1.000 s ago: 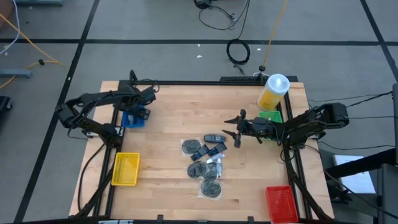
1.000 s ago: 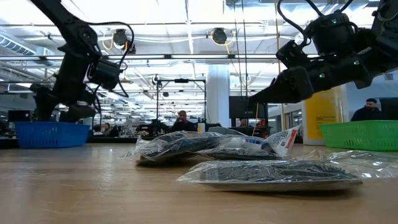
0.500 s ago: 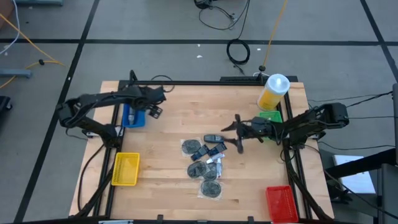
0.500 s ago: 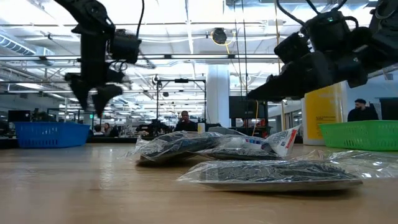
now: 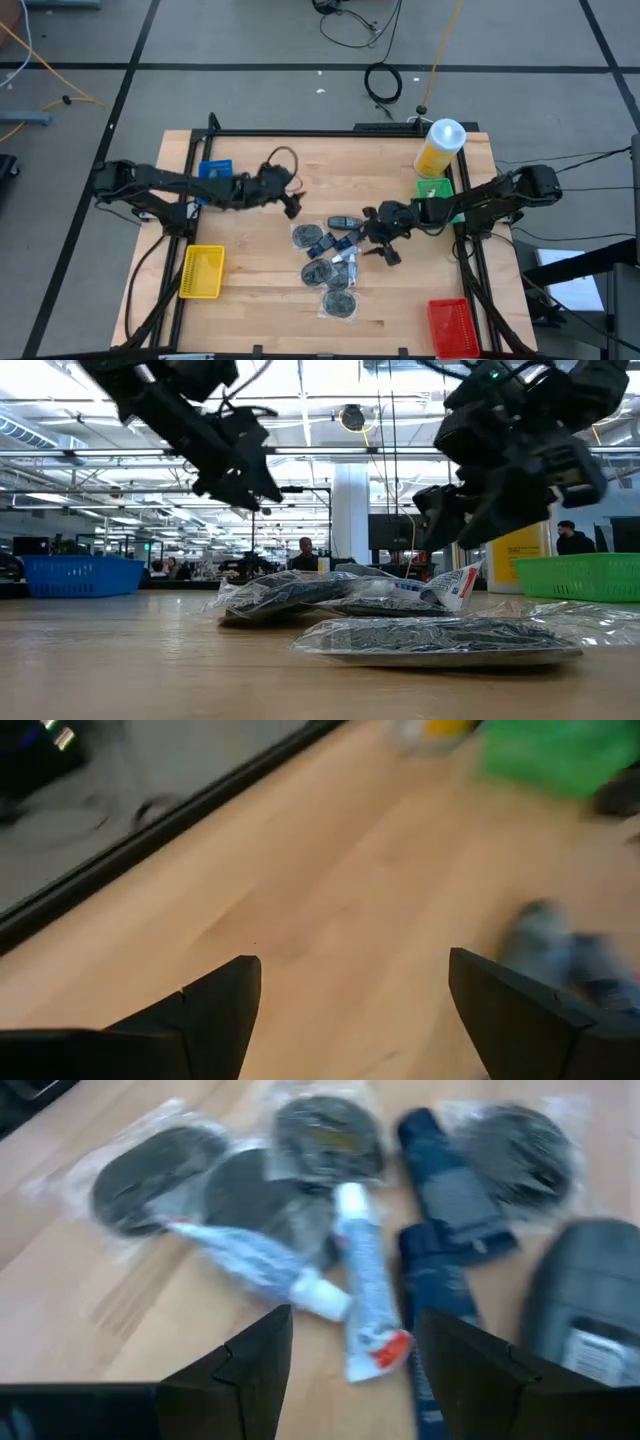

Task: Pick & Place Travel size toiletries
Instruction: Put the blue shave cream into the red bin

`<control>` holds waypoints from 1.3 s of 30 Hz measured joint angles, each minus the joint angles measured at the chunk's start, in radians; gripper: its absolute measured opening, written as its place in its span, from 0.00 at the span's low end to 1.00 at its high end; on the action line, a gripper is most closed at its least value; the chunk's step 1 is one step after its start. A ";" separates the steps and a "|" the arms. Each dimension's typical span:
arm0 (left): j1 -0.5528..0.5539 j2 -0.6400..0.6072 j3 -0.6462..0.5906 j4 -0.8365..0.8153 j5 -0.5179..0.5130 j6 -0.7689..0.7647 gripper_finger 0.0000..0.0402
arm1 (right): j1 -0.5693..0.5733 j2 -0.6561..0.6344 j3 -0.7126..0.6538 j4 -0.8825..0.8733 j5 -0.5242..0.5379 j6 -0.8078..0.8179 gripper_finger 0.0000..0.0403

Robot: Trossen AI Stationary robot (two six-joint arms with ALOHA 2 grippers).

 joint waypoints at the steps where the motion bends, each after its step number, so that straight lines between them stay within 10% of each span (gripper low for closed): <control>1: -0.021 0.001 -0.032 0.086 0.000 0.008 0.79 | 0.020 0.000 0.000 0.001 0.004 -0.022 0.51; 9: -0.142 0.001 -0.203 0.467 -0.019 0.013 0.75 | 0.131 0.042 0.016 0.096 0.081 -0.153 0.51; 25: -0.247 0.001 -0.214 0.470 -0.096 -0.042 0.73 | 0.035 0.161 0.087 0.066 0.167 -0.147 0.51; 39: -0.257 0.001 -0.214 0.462 -0.116 -0.047 0.71 | -0.125 0.266 0.088 0.085 -0.059 -0.214 0.51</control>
